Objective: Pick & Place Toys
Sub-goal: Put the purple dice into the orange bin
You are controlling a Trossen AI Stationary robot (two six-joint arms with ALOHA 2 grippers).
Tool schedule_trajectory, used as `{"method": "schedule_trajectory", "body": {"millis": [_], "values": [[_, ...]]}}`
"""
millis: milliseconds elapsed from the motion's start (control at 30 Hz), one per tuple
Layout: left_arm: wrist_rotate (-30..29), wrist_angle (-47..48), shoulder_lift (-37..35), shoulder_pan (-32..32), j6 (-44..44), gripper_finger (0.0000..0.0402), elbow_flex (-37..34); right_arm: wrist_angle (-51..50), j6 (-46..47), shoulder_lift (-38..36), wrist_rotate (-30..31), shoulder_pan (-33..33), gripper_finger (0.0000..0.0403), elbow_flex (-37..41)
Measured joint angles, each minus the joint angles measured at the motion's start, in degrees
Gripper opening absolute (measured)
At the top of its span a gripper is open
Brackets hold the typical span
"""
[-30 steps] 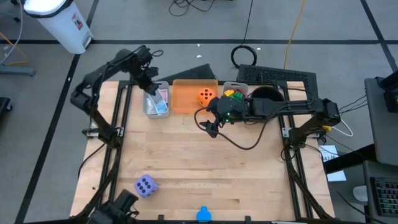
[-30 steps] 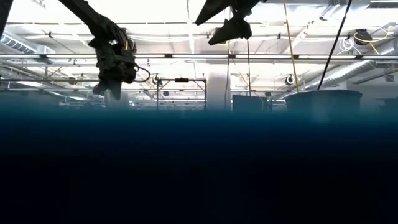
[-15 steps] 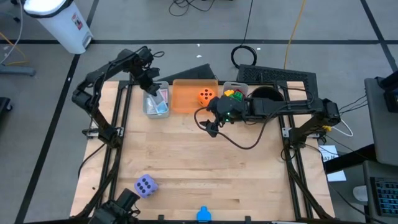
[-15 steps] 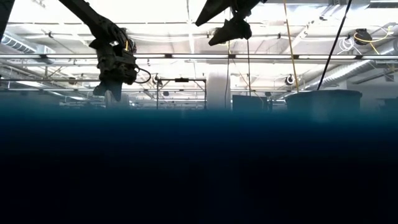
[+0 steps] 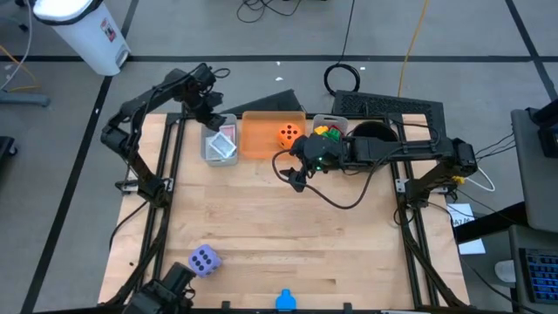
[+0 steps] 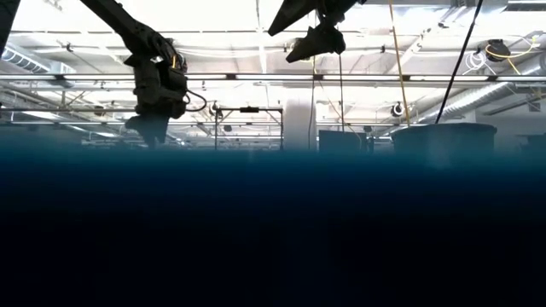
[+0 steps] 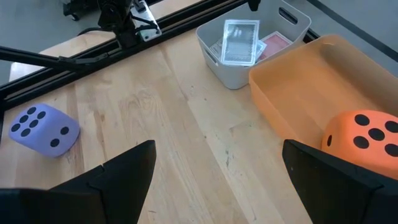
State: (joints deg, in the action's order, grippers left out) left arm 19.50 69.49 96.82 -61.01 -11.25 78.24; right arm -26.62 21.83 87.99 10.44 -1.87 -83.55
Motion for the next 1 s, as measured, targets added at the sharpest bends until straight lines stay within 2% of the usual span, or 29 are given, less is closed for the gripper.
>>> {"method": "schedule_trajectory", "body": {"millis": [100, 200, 567, 767, 1000], "values": [[-3.79, 0.21, -0.12, -0.07, 0.43, 0.0221, 0.0, 0.01, 0.01, 0.0, 0.0, 0.0, 0.034, 0.0], [-4.44, 1.42, -0.5, -0.34, 1.28, 0.0231, 1.01, 0.19, 0.0, 0.0, 0.0, 0.0, 0.0341, 0.0], [4.46, 3.51, -7.58, -0.35, 1.22, 0.0204, 13.02, 2.45, 0.0, 0.0, 0.0, 0.0, 0.0341, 0.0], [10.35, -1.19, -17.42, -0.37, 2.56, 0.0189, 15.26, 3.38, 1.85, 0.0, -0.11, 0.13, 0.0341, 0.0], [17.53, -7.14, -32.4, 0.03, 4.51, 0.0181, 10.56, 7.81, 6.22, 0.0, -0.12, 0.11, 0.0341, -0.01]]}}
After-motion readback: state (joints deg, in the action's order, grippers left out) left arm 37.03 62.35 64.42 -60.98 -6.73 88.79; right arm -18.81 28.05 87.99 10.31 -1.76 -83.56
